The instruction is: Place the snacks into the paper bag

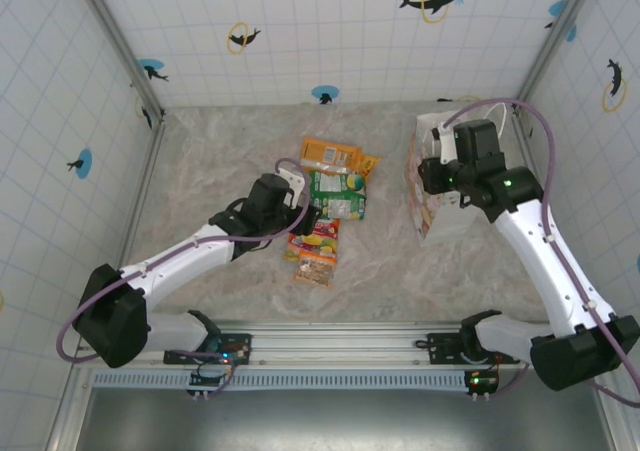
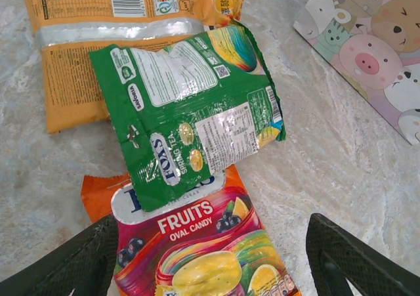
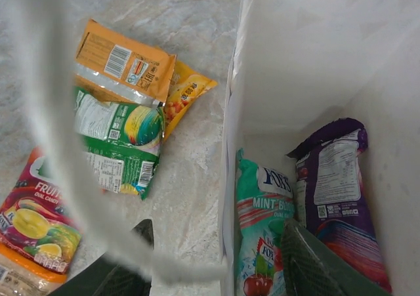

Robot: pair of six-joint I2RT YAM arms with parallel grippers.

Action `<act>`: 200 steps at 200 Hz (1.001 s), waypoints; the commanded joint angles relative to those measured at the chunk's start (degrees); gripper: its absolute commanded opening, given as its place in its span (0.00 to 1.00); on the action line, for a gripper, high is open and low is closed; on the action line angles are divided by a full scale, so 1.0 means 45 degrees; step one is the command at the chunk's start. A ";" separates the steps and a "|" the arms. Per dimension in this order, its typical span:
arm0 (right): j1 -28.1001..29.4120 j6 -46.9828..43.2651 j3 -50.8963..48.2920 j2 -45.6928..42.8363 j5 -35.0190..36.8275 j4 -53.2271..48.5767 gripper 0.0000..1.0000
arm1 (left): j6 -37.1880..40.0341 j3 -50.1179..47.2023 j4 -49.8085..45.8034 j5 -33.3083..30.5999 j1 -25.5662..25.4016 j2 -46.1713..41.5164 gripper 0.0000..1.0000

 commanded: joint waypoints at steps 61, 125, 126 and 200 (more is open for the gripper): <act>-0.0152 0.0292 -0.0550 0.1070 -0.0156 0.1419 0.26 | 0.0108 0.0346 -0.0347 0.0185 0.0000 -0.0352 0.73; -0.0247 0.1028 0.0108 0.1881 0.0150 0.2498 0.02 | 0.0036 0.0239 -0.0319 -0.0232 0.0019 -0.0324 0.72; -0.0247 0.1033 0.0125 0.1892 0.0153 0.2531 0.02 | 0.0029 0.0224 -0.0320 -0.0233 0.0029 -0.0325 0.72; -0.0536 0.0707 0.1785 0.3857 -0.0115 0.3401 0.00 | -0.0259 0.0054 0.0000 0.0397 0.0545 -0.0443 0.71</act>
